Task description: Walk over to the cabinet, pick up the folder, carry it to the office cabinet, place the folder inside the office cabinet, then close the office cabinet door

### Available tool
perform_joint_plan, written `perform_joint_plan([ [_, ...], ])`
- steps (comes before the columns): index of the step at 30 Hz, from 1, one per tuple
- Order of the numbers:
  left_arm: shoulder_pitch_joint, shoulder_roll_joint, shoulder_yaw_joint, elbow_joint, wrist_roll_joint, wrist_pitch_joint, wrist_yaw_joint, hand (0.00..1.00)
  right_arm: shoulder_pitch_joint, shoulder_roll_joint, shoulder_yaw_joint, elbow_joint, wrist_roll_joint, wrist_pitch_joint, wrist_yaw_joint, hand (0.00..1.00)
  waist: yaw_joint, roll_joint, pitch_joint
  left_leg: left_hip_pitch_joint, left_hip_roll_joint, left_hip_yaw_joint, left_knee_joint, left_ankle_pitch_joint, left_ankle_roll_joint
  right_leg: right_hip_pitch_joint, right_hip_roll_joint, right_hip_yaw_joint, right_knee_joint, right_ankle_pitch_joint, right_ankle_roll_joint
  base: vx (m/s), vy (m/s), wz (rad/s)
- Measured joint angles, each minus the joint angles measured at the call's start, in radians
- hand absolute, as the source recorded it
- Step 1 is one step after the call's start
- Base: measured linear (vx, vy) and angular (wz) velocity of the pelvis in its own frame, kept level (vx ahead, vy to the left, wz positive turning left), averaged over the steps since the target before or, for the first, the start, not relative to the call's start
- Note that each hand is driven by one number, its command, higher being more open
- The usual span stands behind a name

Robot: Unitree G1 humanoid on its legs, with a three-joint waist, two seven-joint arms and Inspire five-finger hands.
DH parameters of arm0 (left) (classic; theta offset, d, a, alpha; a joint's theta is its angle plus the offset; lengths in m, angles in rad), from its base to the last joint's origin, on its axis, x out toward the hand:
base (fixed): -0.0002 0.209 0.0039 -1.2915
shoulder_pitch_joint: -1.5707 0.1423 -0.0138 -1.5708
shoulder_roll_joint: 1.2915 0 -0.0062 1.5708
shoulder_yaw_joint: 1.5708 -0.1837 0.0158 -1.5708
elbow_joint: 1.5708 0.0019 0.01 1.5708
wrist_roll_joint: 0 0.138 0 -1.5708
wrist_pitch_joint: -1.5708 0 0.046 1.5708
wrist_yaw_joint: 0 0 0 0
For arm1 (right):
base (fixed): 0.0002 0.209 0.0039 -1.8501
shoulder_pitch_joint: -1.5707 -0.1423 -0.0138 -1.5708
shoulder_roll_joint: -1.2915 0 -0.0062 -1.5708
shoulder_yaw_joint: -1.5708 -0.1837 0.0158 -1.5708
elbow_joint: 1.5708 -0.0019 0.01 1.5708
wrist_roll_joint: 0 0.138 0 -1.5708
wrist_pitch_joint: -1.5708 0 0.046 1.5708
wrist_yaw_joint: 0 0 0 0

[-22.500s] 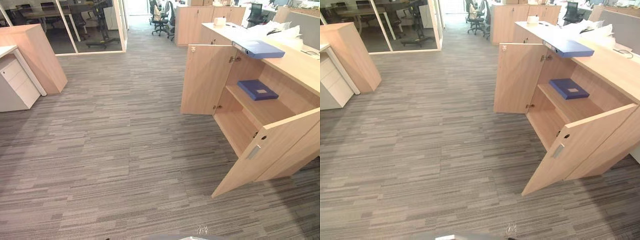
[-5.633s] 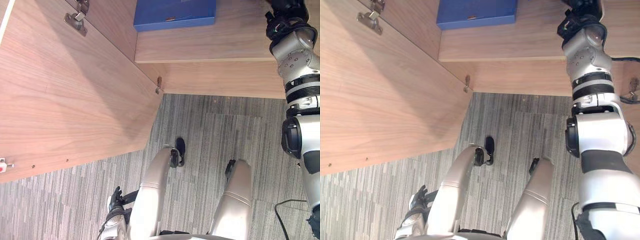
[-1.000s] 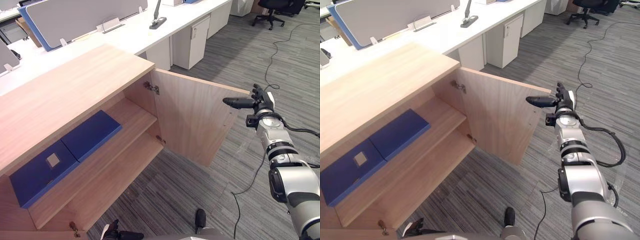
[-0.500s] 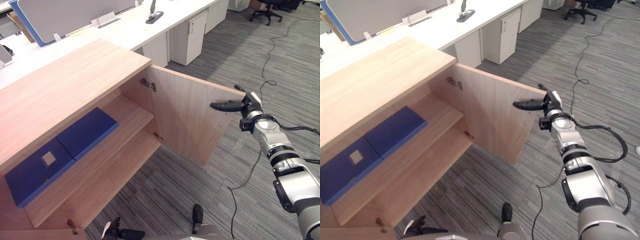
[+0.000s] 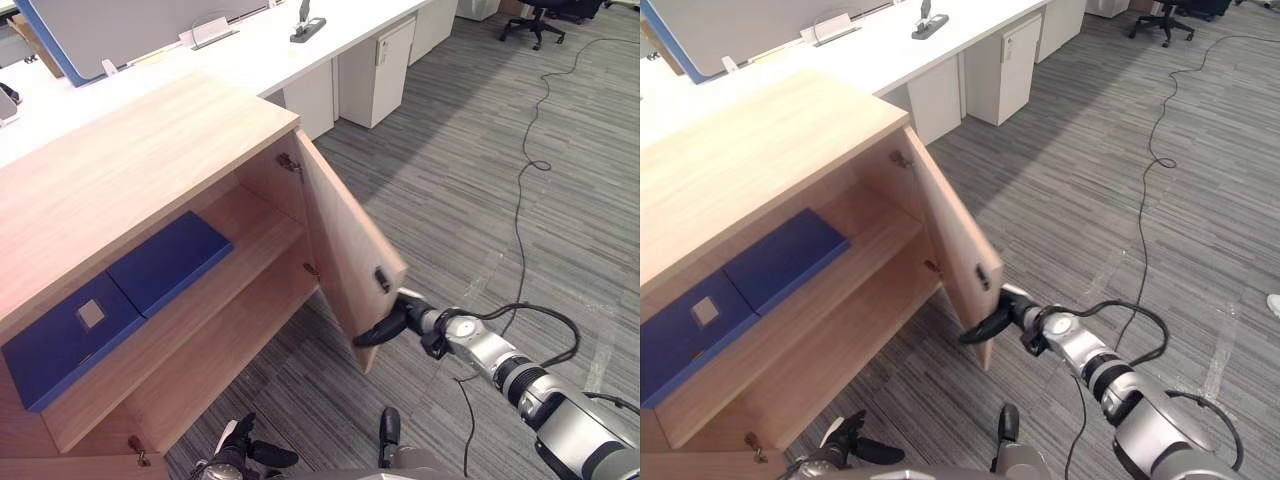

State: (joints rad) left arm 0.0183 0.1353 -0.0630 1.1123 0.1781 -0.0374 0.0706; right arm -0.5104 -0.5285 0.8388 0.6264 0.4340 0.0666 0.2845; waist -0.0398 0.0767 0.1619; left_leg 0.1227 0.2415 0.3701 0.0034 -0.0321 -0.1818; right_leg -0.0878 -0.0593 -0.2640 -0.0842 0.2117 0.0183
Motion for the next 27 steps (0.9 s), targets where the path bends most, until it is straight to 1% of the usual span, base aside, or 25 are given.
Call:
perform_joint_plan([
  [1, 0.001, 0.003, 0.001, 0.0, 0.02, -0.006, -0.005, 1.0, -0.001, -0.021, 0.059, -0.072, 0.0, -0.001, 0.037, 1.0, 0.01, -0.001, -0.001, 0.0, 0.0, -0.002, 0.0, 0.001, 0.001, 0.0, 0.0, 0.0, 0.0, -0.001, 0.001, 0.0, 0.0, 0.0],
  [2, 0.002, 0.004, 0.002, 0.001, 0.03, -0.006, -0.006, 1.0, -0.001, -0.024, 0.076, -0.095, 0.0, -0.001, 0.061, 1.0, 0.014, -0.003, -0.002, -0.001, 0.0, -0.003, 0.0, 0.002, 0.001, 0.0, 0.0, -0.001, 0.0, -0.001, 0.001, -0.02, 0.032, 0.03],
  [4, 0.009, 0.011, 0.001, 0.002, 0.036, -0.006, -0.006, 1.0, -0.001, -0.021, 0.147, -0.184, 0.0, -0.005, 0.153, 1.0, 0.031, -0.01, -0.007, -0.002, 0.0, -0.01, 0.0, 0.006, 0.001, 0.001, -0.001, -0.003, 0.0, -0.003, 0.0, -0.03, 0.031, 0.05],
  [7, 0.016, 0.014, 0.001, 0.001, 0.051, -0.008, -0.006, 1.0, 0.0, 0.022, 0.194, -0.22, -0.001, -0.008, 0.209, 1.0, 0.039, -0.018, -0.012, -0.007, -0.003, -0.027, -0.005, 0.012, 0.003, 0.003, -0.006, -0.015, -0.001, -0.006, 0.004, -0.04, 0.024, 0.14],
  [8, 0.018, 0.016, 0.002, 0.0, 0.051, -0.016, -0.005, 1.0, 0.003, 0.047, 0.205, -0.221, -0.001, -0.012, 0.22, 1.0, 0.049, -0.023, -0.015, -0.007, -0.008, -0.031, -0.01, 0.016, 0.006, 0.005, -0.011, -0.019, -0.001, -0.005, 0.005, -0.06, 0.037, 0.13],
  [11, 0.019, 0.021, 0.001, -0.002, 0.052, -0.02, -0.004, 1.0, 0.023, 0.073, 0.199, -0.214, -0.001, -0.018, 0.206, 1.0, 0.063, -0.034, -0.021, -0.008, -0.019, -0.04, -0.016, 0.017, 0.011, 0.007, -0.021, -0.025, -0.001, -0.003, 0.008, -0.07, 0.047, 0.1],
  [13, 0.026, 0.025, 0.001, -0.011, 0.052, -0.02, -0.002, 1.0, 0.055, 0.102, 0.176, -0.176, -0.001, -0.029, 0.192, 1.0, 0.063, -0.04, -0.025, -0.015, -0.022, -0.05, -0.014, 0.013, 0.019, 0.008, -0.027, -0.031, -0.001, -0.003, 0.009, -0.05, 0.043, 0.12],
  [17, 0.029, 0.026, 0.002, -0.014, 0.052, -0.021, 0.005, 1.0, 0.124, 0.159, 0.127, -0.106, -0.001, -0.029, 0.168, 1.0, 0.064, -0.042, -0.027, -0.02, -0.025, -0.055, -0.013, 0.011, 0.022, 0.007, -0.03, -0.033, -0.001, 0.001, 0.013, -0.01, 0.042, 0.04],
  [21, 0.028, 0.015, 0.013, -0.014, 0.053, -0.02, 0.009, 1.0, 0.238, 0.233, -0.011, 0.003, -0.001, -0.037, 0.122, 1.0, 0.063, -0.04, -0.026, -0.021, -0.027, -0.058, -0.006, 0.007, 0.022, 0.009, -0.034, -0.035, 0.0, 0.001, 0.013, 0.01, 0.042, 0.03],
  [23, 0.024, 0.009, 0.012, -0.014, 0.05, -0.015, 0.013, 1.0, 0.282, 0.258, -0.091, 0.062, -0.035, -0.04, 0.078, 1.0, 0.055, -0.031, -0.023, -0.027, -0.034, -0.083, 0.008, -0.004, 0.03, 0.02, -0.052, -0.058, 0.014, -0.013, 0.028, 0.0, 0.074, 0.42],
  [24, 0.024, -0.001, 0.007, -0.022, 0.05, -0.015, 0.013, 1.0, 0.31, 0.261, -0.166, 0.1, -0.105, -0.04, 0.048, 1.0, 0.036, -0.018, -0.02, -0.044, -0.046, -0.132, 0.028, -0.011, 0.037, 0.014, -0.085, -0.094, 0.088, -0.057, 0.045, 0.0, 0.122, 1.16],
  [25, 0.024, -0.014, 0.002, -0.039, 0.05, -0.016, 0.013, 1.0, 0.348, 0.241, -0.256, 0.129, -0.174, -0.037, 0.021, 1.0, 0.026, -0.001, -0.023, -0.063, -0.064, -0.201, 0.05, -0.024, 0.059, -0.003, -0.122, -0.08, 0.203, -0.11, 0.053, 0.01, 0.144, 1.42],
  [26, 0.019, -0.021, -0.002, -0.041, 0.05, -0.017, 0.013, 1.0, 0.374, 0.233, -0.316, 0.136, -0.214, -0.034, 0.006, 1.0, 0.026, 0.009, -0.02, -0.073, -0.071, -0.243, 0.067, -0.03, 0.065, -0.006, -0.133, -0.019, 0.252, -0.136, 0.025, 0.01, 0.149, 1.83],
  [27, 0.01, -0.028, -0.01, -0.043, 0.05, -0.02, 0.011, 1.0, 0.416, 0.224, -0.425, 0.167, -0.276, -0.033, -0.025, 1.0, 0.025, 0.017, -0.014, -0.094, -0.088, -0.327, 0.1, -0.037, 0.076, -0.01, -0.132, 0.139, 0.323, -0.193, -0.009, 0.0, 0.086, 2.02],
])
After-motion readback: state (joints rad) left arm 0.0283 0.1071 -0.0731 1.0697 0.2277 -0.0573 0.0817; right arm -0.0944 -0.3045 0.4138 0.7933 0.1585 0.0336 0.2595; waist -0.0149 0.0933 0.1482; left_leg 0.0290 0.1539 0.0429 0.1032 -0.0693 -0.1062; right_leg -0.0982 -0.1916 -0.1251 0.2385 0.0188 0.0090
